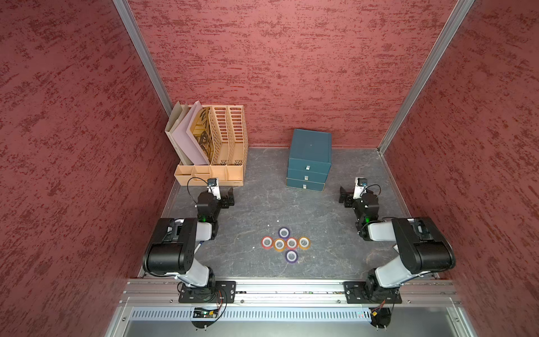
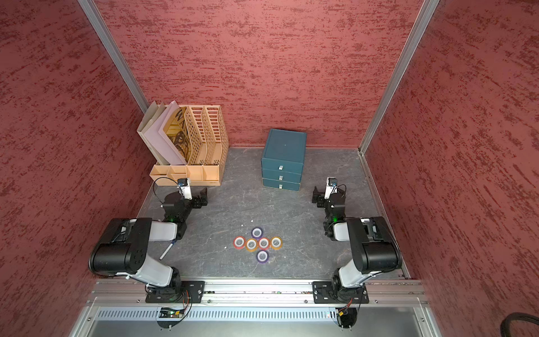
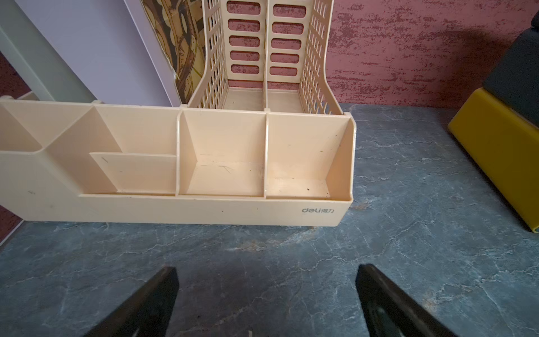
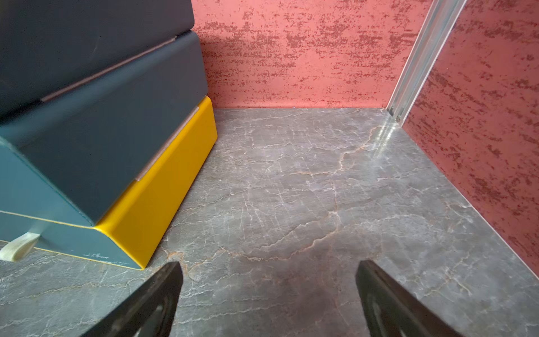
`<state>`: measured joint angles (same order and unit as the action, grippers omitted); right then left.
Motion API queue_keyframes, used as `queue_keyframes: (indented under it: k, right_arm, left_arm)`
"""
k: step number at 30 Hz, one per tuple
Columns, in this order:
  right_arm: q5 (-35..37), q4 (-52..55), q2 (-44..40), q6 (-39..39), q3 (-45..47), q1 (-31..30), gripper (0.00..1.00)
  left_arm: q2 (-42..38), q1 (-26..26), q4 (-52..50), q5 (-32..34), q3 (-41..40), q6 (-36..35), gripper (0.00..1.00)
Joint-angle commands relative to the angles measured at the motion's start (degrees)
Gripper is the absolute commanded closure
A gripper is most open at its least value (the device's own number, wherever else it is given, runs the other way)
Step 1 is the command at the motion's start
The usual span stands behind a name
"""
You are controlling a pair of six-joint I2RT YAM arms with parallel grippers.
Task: Place the transparent tape into the drawer according to color
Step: Move the storage box to the center of the board.
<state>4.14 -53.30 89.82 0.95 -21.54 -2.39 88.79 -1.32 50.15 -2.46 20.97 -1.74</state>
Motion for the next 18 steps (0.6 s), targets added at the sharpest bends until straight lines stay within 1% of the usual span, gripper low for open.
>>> queue_keyframes:
  k: [1, 15, 18]
  right_arm:
    - [0.69, -0.13, -1.05, -0.17, -0.28, 0.20, 0.01]
    - [0.65, 0.08, -1.05, -0.05, -0.34, 0.25, 0.02]
    - [1.08, -0.52, -1.21, -0.19, -0.08, 0.20, 0.01]
  left_arm:
    - [-0.91, 0.14, 0.78, 0.53, 0.91, 0.76, 0.00]
    - [-0.96, 0.09, 0.74, 0.53, 0.91, 0.68, 0.00]
    - [-1.06, 0.58, 1.55, 1.44, 0.50, 0.47, 0.00]
